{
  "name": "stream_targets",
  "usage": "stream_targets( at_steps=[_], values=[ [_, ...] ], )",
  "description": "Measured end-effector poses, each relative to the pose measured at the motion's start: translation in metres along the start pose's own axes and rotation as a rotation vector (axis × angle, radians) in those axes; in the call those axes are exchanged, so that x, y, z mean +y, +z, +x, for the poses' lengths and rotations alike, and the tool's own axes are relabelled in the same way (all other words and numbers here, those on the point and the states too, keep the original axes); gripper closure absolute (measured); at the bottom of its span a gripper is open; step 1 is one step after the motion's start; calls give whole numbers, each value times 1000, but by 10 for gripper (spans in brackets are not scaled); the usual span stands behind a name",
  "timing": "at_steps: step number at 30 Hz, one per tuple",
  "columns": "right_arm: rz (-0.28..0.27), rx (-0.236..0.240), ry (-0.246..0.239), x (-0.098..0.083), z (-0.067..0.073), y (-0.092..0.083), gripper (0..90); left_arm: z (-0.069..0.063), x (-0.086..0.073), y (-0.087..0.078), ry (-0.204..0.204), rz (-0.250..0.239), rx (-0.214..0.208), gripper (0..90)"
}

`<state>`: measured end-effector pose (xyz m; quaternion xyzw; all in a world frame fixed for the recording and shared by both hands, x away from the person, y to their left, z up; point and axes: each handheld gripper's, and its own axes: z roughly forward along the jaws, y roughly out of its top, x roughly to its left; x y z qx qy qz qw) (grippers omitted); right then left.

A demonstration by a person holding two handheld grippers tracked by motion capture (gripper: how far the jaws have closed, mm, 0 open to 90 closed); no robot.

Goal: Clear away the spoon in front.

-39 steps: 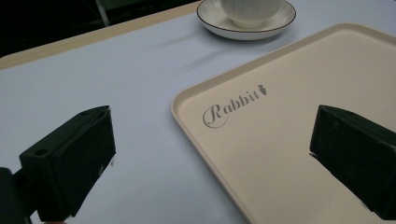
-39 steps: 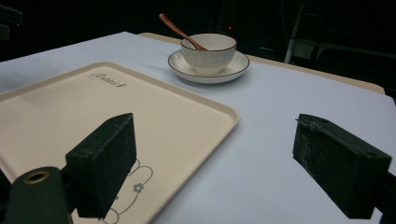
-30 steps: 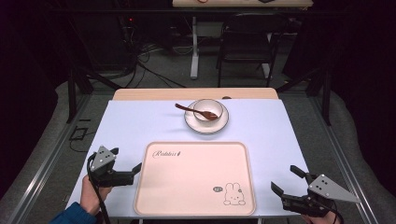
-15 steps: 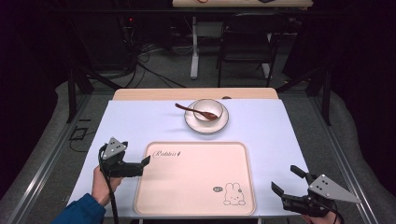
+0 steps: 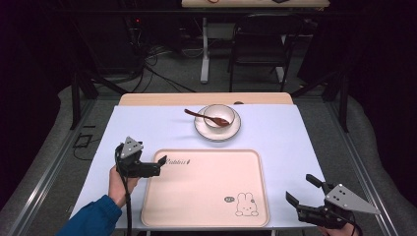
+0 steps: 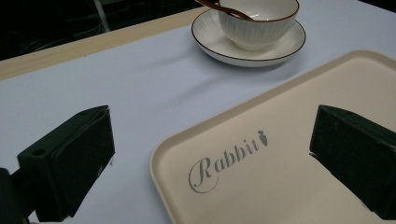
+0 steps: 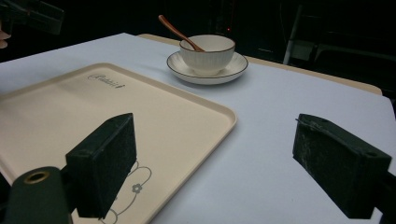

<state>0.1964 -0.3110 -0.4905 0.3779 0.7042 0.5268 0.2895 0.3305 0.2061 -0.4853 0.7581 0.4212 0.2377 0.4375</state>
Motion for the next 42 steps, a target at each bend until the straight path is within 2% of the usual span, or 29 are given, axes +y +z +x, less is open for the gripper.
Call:
stream_targets(
  at_steps=[9,12,22,28,42],
  values=[
    [1,0,2,0,0,0,126,0,9,15,-20,-5,15,0],
    [-1,1,1,0,0,0,126,-3,13,21,1,3,41,0],
    [-1,2,1,0,0,0,126,-6,25,39,-26,-12,41,0],
    [-1,0,0,0,0,0,126,-8,32,50,-26,-23,45,0],
    [0,1,6,0,0,0,126,-6,47,76,-126,-67,47,0]
  ],
)
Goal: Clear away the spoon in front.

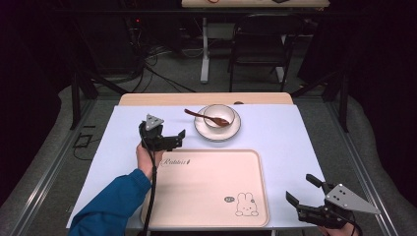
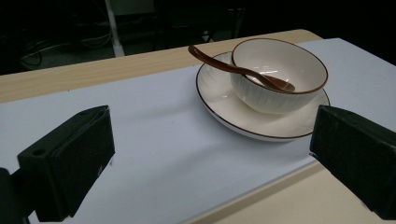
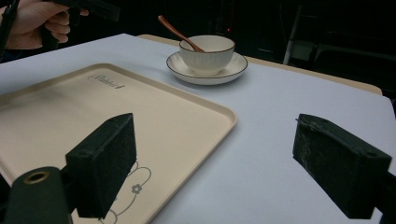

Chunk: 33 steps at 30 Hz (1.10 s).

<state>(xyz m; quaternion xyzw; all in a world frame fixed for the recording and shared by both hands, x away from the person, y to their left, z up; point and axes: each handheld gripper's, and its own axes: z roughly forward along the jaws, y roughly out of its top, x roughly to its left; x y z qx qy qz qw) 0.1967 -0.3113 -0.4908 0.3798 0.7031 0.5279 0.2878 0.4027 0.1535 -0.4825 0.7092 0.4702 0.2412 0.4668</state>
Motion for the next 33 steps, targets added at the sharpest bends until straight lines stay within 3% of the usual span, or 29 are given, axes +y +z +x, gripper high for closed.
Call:
stream_targets(
  at_steps=[9,18,23,26,29,33],
  values=[
    [1,1,-1,0,0,0,126,1,7,16,-49,-2,5,0],
    [0,2,0,0,-1,0,126,-3,14,33,-63,2,9,0],
    [0,2,0,0,-1,0,126,-5,17,44,-101,1,-1,0],
    [-1,2,3,0,0,0,126,-6,18,49,-94,3,3,0],
    [-1,2,0,0,-1,0,126,-5,19,57,-126,7,4,0],
    [-2,1,5,0,0,0,126,-6,20,64,-127,9,13,0]
  ],
)
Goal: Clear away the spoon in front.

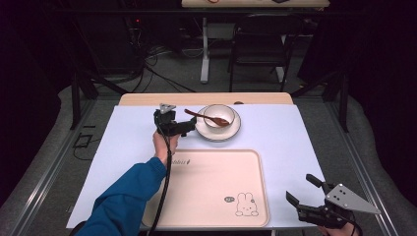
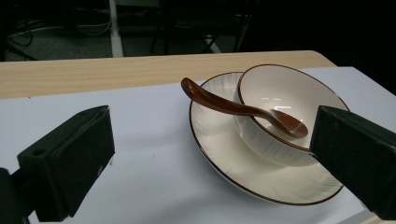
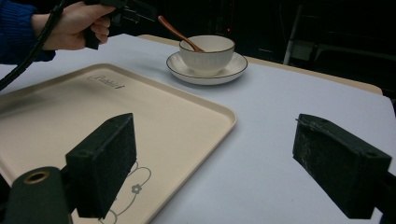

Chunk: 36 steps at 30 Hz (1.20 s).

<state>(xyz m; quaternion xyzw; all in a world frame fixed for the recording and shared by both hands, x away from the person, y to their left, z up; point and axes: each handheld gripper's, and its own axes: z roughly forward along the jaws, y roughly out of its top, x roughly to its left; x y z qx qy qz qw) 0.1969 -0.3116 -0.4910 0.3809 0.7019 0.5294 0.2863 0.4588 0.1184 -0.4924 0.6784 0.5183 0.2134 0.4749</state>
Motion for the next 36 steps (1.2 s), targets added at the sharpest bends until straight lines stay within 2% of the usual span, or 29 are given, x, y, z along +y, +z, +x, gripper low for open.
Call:
stream_targets(
  at_steps=[4,6,16,22,27,31,32,36],
  values=[
    [-1,-1,1,0,0,0,126,0,0,5,0,0,-1,0],
    [0,-1,0,0,0,0,126,0,-1,8,-16,2,-8,0],
    [-3,-2,-2,0,0,0,126,-5,3,21,-7,9,-5,154],
    [-4,-1,3,0,0,-1,126,-10,1,31,-3,28,-4,186],
    [-5,-3,2,0,0,-1,125,-12,-1,36,-3,23,5,233],
    [-6,-2,2,0,0,-1,125,-11,-3,39,-23,9,18,292],
    [-6,-3,2,0,-1,-1,125,-9,-3,39,-48,-3,16,319],
    [-7,-3,2,0,-1,-1,125,-9,-4,41,-60,-1,17,388]
  ],
)
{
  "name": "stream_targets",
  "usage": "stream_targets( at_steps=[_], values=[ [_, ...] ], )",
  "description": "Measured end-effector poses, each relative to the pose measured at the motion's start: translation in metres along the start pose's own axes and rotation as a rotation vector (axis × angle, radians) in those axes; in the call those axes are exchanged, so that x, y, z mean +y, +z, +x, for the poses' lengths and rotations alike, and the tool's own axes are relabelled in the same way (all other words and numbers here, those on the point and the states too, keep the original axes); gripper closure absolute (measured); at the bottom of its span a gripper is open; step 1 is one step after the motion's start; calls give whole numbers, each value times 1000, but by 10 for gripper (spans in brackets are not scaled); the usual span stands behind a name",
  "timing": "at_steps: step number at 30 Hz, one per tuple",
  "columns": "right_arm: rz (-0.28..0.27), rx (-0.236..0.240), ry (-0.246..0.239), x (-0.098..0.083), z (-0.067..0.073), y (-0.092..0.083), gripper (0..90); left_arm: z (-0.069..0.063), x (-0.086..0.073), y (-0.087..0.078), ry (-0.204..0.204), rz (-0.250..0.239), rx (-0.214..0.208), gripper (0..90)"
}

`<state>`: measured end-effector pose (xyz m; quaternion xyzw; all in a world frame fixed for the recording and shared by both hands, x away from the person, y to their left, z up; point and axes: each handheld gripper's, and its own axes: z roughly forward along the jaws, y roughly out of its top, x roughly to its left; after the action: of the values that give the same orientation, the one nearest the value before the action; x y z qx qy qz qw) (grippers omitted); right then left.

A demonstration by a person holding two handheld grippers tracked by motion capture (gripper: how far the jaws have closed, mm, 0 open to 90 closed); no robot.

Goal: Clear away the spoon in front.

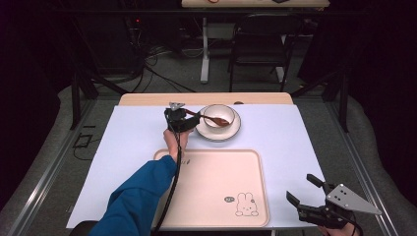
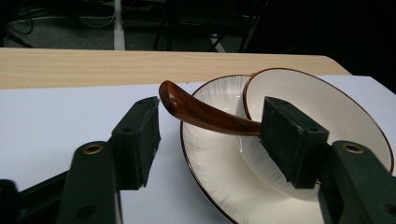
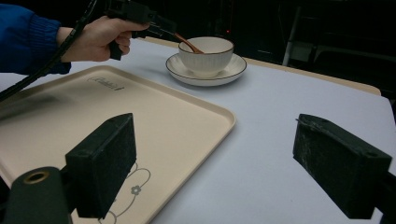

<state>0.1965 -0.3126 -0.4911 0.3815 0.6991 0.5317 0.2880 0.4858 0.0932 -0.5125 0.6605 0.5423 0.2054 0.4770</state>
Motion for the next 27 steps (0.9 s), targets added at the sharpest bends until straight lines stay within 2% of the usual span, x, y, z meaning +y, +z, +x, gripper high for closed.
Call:
stream_targets(
  at_steps=[4,8,18,21,22,24,27],
  values=[
    [0,0,0,0,0,0,125,0,1,2,-10,-15,-5,418],
    [1,-1,1,0,0,0,124,-1,1,4,-2,-4,-11,420],
    [0,-4,3,0,0,0,123,1,-2,6,-41,-34,-5,582],
    [0,-4,3,0,0,0,123,1,-2,6,-44,-39,-7,575],
    [1,-4,2,0,0,0,123,2,-2,7,-55,-47,-20,572],
    [0,-4,3,0,0,0,123,3,-2,7,-66,-49,-18,559],
    [0,-5,4,0,0,0,122,4,-2,8,-72,-56,-20,519]
  ],
)
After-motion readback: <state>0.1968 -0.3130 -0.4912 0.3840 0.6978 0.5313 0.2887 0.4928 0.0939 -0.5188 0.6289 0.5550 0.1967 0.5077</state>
